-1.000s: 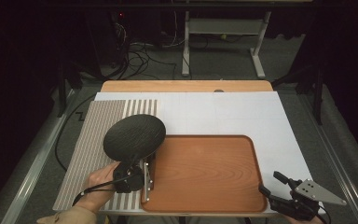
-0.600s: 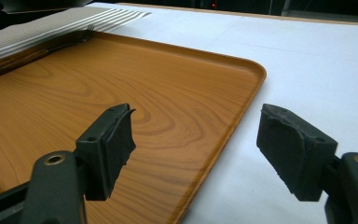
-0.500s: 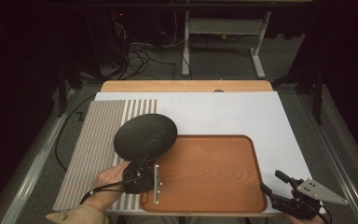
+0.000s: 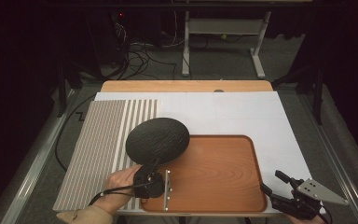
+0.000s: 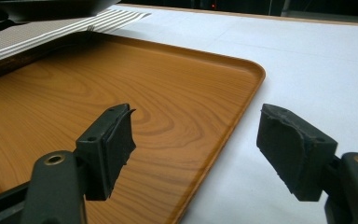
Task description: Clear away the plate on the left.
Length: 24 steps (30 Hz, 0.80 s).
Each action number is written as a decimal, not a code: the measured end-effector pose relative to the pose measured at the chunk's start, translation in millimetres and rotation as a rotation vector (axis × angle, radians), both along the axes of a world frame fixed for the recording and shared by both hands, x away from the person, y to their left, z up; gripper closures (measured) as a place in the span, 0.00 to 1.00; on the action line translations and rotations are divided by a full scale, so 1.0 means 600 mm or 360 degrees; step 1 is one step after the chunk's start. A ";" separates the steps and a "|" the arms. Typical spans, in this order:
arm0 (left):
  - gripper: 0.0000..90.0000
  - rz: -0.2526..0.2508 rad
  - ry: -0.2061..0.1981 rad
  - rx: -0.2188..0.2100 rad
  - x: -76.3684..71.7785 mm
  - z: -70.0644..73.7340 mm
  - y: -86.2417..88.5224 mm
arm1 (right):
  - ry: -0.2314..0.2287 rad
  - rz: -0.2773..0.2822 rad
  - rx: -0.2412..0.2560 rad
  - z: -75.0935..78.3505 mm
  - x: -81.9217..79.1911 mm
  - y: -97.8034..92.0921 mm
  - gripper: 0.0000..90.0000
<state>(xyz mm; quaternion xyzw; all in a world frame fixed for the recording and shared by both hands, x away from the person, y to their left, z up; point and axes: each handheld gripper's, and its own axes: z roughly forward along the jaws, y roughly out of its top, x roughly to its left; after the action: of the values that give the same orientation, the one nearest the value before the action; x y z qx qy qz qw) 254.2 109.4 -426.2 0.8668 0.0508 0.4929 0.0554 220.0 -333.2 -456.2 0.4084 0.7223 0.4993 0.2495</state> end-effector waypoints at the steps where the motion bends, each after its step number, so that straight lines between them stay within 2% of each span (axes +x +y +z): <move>1: 0.90 -0.0010 0.0003 -0.0005 0.000 0.000 -0.002 | 0.0001 0.0001 0.0000 0.000 0.000 0.000 0.30; 8: 0.90 -0.0059 0.0016 -0.0014 -0.007 -0.003 -0.021 | 0.0000 0.0000 0.0002 0.000 0.000 0.000 0.30; 9: 0.90 -0.0066 0.0018 0.0008 -0.008 -0.002 -0.024 | 0.0000 0.0000 0.0002 0.000 0.000 0.000 0.30; 14: 0.90 -0.0108 0.0021 -0.0009 -0.014 -0.006 -0.039 | 0.0000 0.0000 0.0004 0.000 -0.001 0.000 0.30; 18: 0.90 -0.0152 0.0014 0.0005 -0.018 -0.011 -0.050 | 0.0000 0.0002 0.0005 0.000 -0.001 0.000 0.30; 19: 0.90 -0.0147 0.0024 0.0032 -0.020 -0.010 -0.053 | 0.0001 0.0002 0.0005 0.000 -0.001 0.000 0.30; 24: 0.90 -0.0178 0.0024 0.0034 -0.025 -0.015 -0.063 | 0.0001 0.0005 0.0005 0.000 -0.001 0.000 0.30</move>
<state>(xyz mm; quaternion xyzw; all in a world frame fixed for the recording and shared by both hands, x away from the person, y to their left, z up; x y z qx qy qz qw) 239.3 71.5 -435.5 0.8726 -0.0027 0.4830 0.0733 219.6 -333.5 -456.3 0.4079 0.7222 0.5006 0.2479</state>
